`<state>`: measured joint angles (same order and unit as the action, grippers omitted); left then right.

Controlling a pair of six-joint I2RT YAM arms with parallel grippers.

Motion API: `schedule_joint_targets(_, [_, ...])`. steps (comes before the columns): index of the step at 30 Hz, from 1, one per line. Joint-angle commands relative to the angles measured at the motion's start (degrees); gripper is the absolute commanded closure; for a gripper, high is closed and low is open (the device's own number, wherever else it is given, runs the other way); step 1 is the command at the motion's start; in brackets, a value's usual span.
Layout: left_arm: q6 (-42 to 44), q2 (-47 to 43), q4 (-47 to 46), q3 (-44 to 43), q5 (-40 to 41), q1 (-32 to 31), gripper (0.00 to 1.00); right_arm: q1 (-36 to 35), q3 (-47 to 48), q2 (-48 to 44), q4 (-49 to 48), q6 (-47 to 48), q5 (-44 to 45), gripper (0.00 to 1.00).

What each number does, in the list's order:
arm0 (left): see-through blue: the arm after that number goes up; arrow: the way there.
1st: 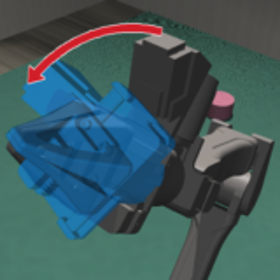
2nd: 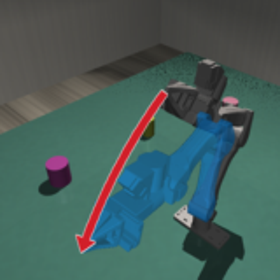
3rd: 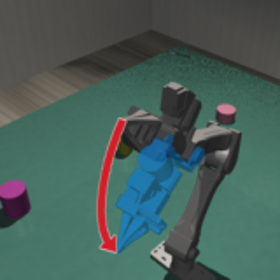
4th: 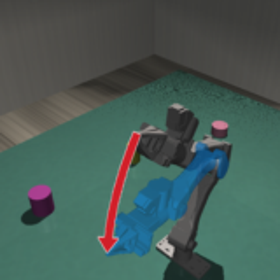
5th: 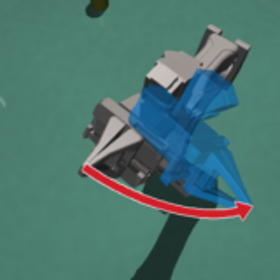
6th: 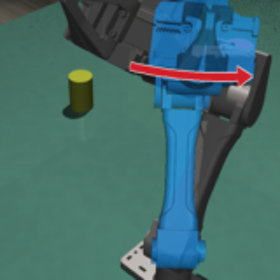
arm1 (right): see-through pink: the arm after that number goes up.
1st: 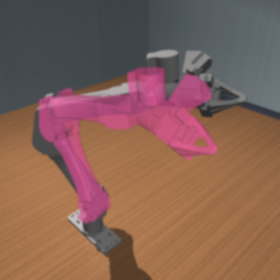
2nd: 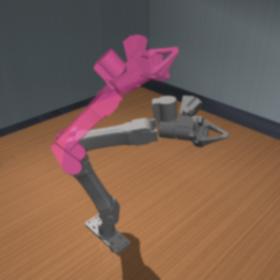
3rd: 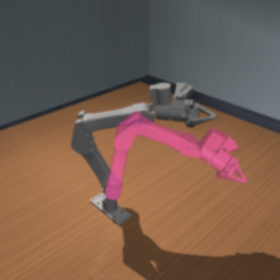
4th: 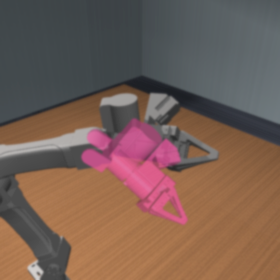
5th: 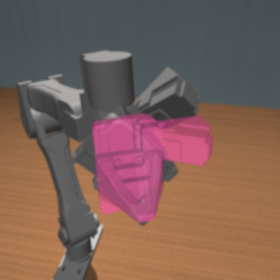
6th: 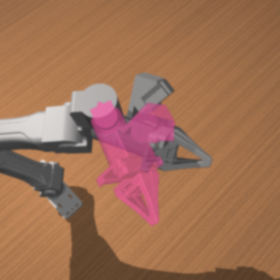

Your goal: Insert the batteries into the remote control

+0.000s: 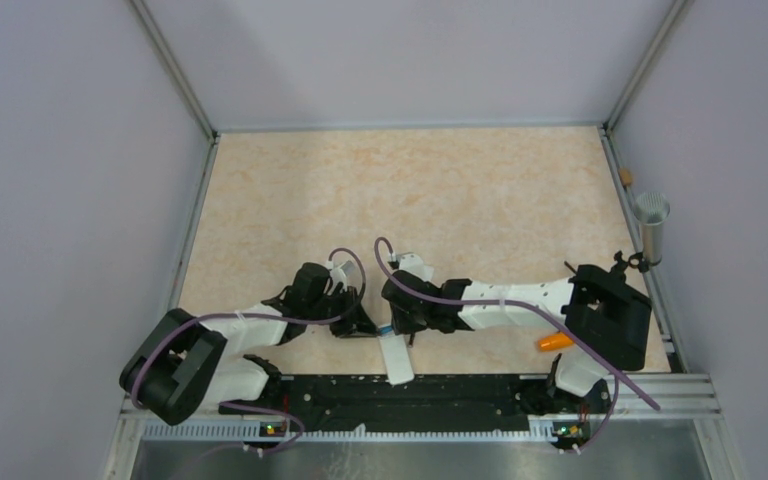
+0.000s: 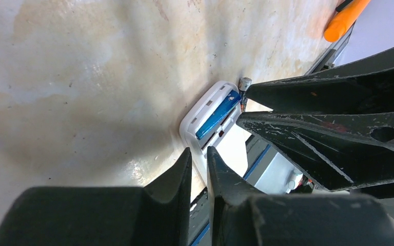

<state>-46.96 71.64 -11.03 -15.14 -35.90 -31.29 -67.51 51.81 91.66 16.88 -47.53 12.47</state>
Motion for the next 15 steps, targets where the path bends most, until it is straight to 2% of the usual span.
schedule_joint_targets(1, [0.39, 0.74, -0.67, -0.34, 0.62, -0.26, 0.83, -0.80, 2.79, -0.97, 1.09, 0.88, 2.47, 0.73])
schedule_joint_targets(15, [0.35, 1.66, -1.18, -0.53, 0.25, -0.25, 0.85, -0.71, 3.69, 0.45, -1.06, 1.55, 1.21, 0.78])
